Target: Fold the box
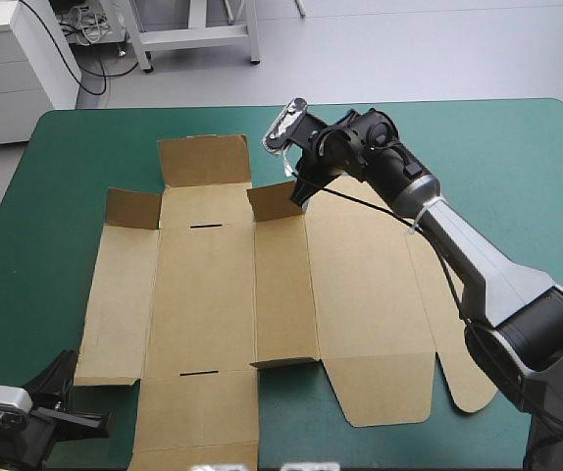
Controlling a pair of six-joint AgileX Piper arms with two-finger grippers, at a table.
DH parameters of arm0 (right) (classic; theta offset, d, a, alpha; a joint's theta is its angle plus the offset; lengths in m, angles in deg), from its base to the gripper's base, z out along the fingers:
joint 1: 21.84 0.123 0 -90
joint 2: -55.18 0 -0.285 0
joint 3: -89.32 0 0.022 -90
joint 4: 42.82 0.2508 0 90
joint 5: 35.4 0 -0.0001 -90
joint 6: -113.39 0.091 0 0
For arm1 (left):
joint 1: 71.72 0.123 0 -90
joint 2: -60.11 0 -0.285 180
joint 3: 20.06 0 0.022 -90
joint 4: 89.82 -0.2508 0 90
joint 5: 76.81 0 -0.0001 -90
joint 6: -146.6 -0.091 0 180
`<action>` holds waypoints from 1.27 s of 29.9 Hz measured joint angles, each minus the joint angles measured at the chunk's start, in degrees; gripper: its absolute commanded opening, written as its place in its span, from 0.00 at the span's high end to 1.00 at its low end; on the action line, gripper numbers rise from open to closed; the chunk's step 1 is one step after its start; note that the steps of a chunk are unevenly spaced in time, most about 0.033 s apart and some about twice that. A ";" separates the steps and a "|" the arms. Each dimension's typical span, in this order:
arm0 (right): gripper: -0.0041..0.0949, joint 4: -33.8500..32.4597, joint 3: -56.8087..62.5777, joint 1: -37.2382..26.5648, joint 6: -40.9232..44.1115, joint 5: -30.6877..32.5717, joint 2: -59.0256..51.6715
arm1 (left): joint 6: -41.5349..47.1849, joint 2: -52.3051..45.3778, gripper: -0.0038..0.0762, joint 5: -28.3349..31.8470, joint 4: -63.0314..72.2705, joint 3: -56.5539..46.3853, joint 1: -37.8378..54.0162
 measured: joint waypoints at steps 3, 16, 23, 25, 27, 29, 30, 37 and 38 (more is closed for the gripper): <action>0.98 -2.73 0.00 0.00 6.60 0.27 -0.06 | 0.00 0.00 0.93 0.00 0.00 0.00 0.00; 0.98 -5.88 0.00 -3.23 25.28 9.74 -3.18 | 0.00 0.00 0.14 0.00 -0.05 0.00 0.00; 0.98 -5.49 1.96 -4.99 26.57 12.38 -8.90 | 0.05 0.00 0.14 0.00 -0.06 0.00 0.00; 0.98 -4.63 5.17 -4.99 27.16 12.17 -12.22 | 0.05 0.00 0.14 0.00 -0.06 0.00 0.00; 0.98 -4.57 9.31 -4.99 27.98 11.52 -15.54 | 0.05 0.00 0.14 0.00 -0.06 0.20 0.00; 0.98 -4.44 15.06 -4.99 28.65 10.37 -19.17 | 0.05 0.41 0.14 0.00 -0.06 1.11 0.00; 0.98 -4.42 18.17 -4.99 29.06 9.65 -21.27 | 0.05 1.24 0.14 0.00 -0.06 1.89 0.00; 0.98 -4.35 36.58 -4.99 32.89 4.65 -37.01 | 0.05 14.39 0.14 1.12 -0.32 11.26 0.00; 0.98 -4.35 38.68 -4.99 33.31 4.36 -38.90 | 0.05 17.03 0.14 1.40 -0.37 12.74 0.00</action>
